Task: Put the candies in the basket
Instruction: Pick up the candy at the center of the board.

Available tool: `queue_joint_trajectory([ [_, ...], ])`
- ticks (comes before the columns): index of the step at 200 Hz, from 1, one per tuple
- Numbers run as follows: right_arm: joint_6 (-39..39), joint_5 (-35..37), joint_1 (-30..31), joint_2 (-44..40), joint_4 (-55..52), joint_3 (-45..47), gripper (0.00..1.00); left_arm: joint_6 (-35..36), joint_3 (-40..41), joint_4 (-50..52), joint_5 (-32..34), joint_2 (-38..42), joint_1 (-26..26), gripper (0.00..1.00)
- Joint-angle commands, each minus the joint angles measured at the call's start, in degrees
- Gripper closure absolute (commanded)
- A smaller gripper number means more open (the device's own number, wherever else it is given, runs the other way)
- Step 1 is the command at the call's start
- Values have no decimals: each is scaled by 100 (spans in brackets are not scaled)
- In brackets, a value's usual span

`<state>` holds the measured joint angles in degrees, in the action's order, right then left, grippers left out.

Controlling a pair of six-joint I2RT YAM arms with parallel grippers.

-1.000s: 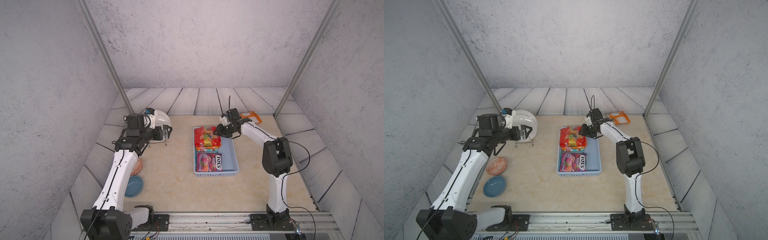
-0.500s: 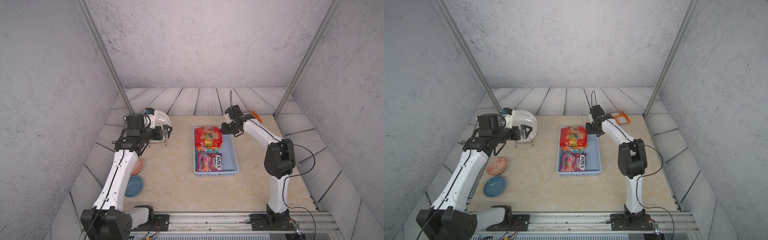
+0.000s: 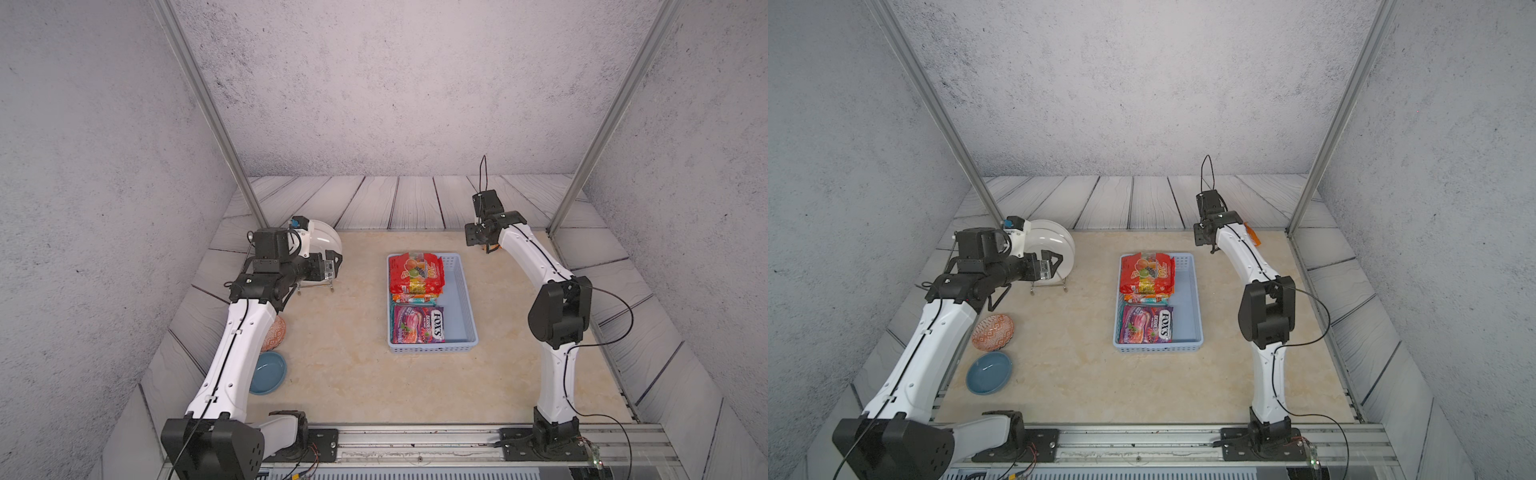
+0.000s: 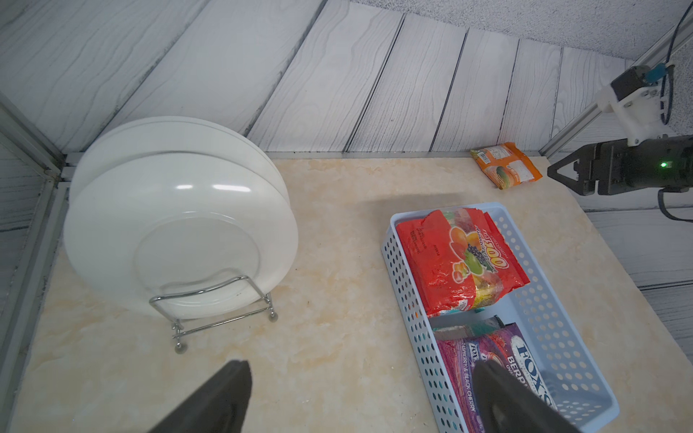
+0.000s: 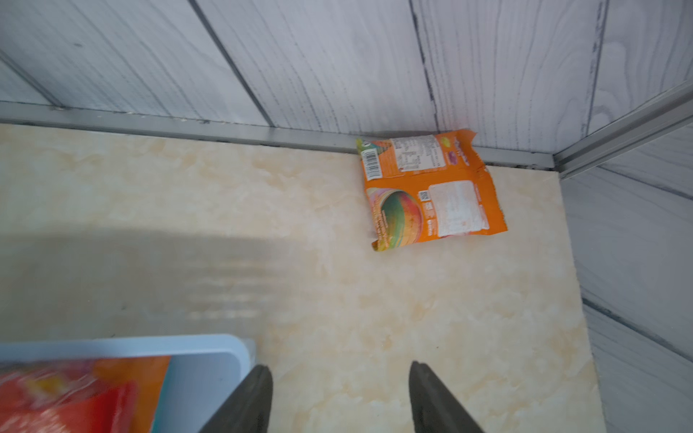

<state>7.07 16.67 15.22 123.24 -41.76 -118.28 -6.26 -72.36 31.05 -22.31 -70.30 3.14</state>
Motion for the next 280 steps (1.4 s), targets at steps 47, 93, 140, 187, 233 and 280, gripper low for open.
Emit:
queue_joint_trajectory([
  [47, -1201, 1013, -45, 1469, 719, -1057, 23, 186, -139, 135, 138, -241, 34, 2],
  [93, -1343, 1112, -243, 2309, 738, -1702, 20, 108, -185, 87, 71, -522, -78, 1],
  [140, -1531, 1064, -398, 2959, 764, -2263, 23, 43, -214, 97, 29, -784, -281, 2],
  [187, -1692, 929, -564, 3460, 623, -2632, 28, 50, -206, 105, 38, -957, -572, 2],
  [233, -1784, 898, -667, 3558, 655, -2787, 38, -33, -199, 59, -82, -1091, -794, 1],
  [280, -1884, 533, -692, 3560, 561, -2788, 50, -55, -139, 43, -92, -1051, -885, 2],
])
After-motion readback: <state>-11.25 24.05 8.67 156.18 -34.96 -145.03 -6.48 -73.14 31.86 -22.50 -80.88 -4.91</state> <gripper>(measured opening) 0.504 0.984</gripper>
